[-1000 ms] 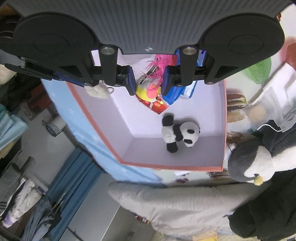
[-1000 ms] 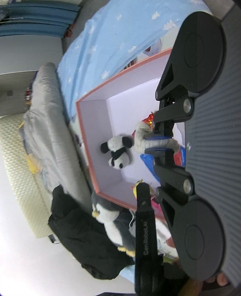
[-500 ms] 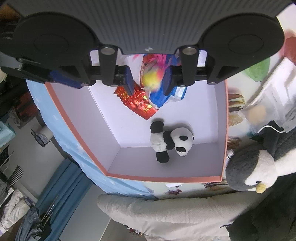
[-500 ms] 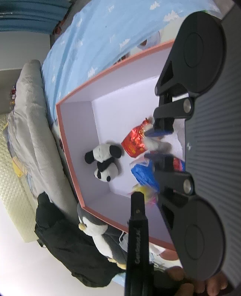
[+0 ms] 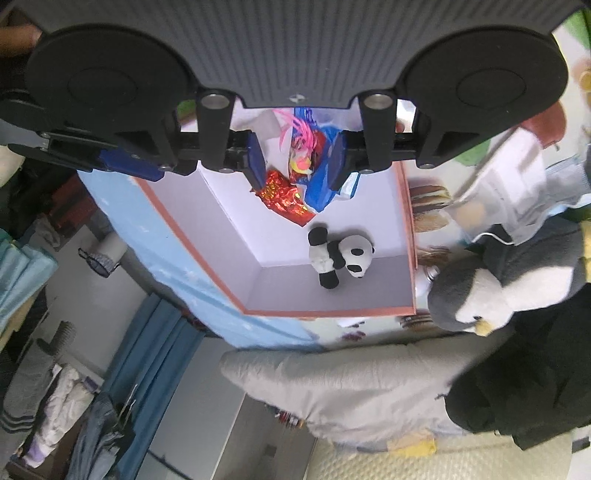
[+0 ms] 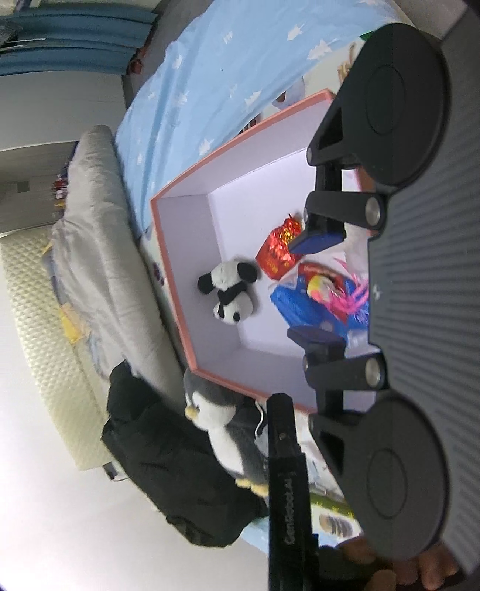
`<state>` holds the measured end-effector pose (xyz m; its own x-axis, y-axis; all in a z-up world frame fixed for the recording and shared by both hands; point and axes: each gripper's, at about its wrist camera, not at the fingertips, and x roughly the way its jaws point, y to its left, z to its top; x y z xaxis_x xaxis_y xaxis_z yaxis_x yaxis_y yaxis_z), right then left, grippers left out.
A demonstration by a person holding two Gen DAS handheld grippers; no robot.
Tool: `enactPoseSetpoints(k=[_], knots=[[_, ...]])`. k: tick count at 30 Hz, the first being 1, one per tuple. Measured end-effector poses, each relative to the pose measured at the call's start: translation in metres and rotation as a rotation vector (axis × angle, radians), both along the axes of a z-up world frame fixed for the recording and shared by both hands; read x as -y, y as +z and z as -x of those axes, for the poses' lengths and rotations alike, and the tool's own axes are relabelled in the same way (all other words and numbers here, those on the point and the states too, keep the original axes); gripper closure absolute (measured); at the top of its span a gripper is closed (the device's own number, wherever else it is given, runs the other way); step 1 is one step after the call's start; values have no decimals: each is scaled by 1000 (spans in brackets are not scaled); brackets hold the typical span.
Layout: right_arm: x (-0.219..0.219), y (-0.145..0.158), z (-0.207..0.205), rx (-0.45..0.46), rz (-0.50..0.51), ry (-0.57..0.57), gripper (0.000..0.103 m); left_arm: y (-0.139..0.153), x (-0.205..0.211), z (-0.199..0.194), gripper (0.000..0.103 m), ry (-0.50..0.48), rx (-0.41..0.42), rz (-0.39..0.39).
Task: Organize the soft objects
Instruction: 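Open both grippers to drop the feather toy and hair tie into the box, then withdraw both grippers from the box back toward the red candy packet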
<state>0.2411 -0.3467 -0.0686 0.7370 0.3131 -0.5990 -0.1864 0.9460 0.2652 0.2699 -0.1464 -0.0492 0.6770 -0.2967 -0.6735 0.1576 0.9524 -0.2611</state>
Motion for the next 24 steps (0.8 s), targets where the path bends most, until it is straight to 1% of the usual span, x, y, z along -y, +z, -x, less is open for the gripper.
enactPoseSetpoints(k=[4, 10, 17, 20, 24], knots=[[-7, 13, 29, 39, -8, -4, 57, 15, -13, 35, 60, 3, 37, 11], [-22, 23, 63, 76, -1, 6, 57, 27, -30, 83, 58, 15, 73, 24], [-42, 31, 97, 108, 6, 38, 57, 33, -54, 134, 56, 45, 105, 29], [-49, 32, 111, 117, 3, 48, 57, 33, -66, 152, 56, 63, 109, 40], [-59, 31, 126, 125, -1, 72, 57, 32, -79, 174, 56, 93, 115, 35]])
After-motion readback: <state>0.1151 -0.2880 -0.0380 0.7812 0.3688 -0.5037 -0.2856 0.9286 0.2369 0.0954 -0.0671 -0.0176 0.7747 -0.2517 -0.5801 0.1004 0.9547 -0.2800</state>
